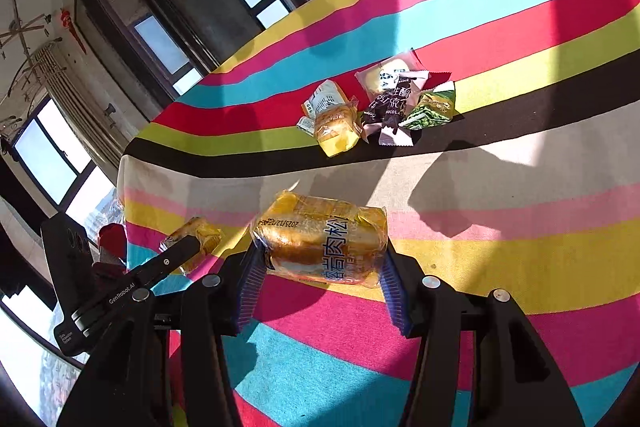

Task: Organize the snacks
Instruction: 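Carry both held snacks off the table toward the white box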

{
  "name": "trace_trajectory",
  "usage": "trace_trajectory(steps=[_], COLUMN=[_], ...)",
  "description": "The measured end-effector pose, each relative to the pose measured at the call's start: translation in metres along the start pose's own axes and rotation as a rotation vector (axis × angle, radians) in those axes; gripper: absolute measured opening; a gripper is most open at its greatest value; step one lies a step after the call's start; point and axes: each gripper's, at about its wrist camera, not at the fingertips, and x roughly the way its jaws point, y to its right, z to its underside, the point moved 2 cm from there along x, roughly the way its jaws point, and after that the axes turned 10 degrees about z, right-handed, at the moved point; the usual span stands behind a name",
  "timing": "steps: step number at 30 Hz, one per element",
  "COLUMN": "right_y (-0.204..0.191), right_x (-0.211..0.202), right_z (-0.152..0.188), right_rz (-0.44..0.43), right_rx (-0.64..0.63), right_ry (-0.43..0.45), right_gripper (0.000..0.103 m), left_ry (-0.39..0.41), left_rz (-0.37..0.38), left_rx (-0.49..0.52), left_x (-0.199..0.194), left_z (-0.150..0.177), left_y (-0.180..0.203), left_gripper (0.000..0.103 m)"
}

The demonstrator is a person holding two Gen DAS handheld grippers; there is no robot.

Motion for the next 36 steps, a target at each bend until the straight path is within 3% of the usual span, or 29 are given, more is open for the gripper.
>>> trace_trajectory(steps=[23, 30, 36], right_y=[-0.126, -0.167, -0.212], right_x=[0.003, 0.007, 0.007], right_z=[0.073, 0.097, 0.123], right_rz=[-0.156, -0.225, -0.293], right_rx=[-0.232, -0.309, -0.408], right_ry=[-0.14, -0.194, -0.243], right_gripper=[0.052, 0.052, 0.052], left_ry=[0.123, 0.181, 0.235], left_rz=[-0.122, -0.162, -0.246], left_rx=[-0.035, -0.059, -0.069], left_x=[-0.128, -0.185, -0.247], left_z=[0.047, 0.063, 0.079], left_y=[-0.06, -0.088, -0.112], left_gripper=[0.042, 0.042, 0.042])
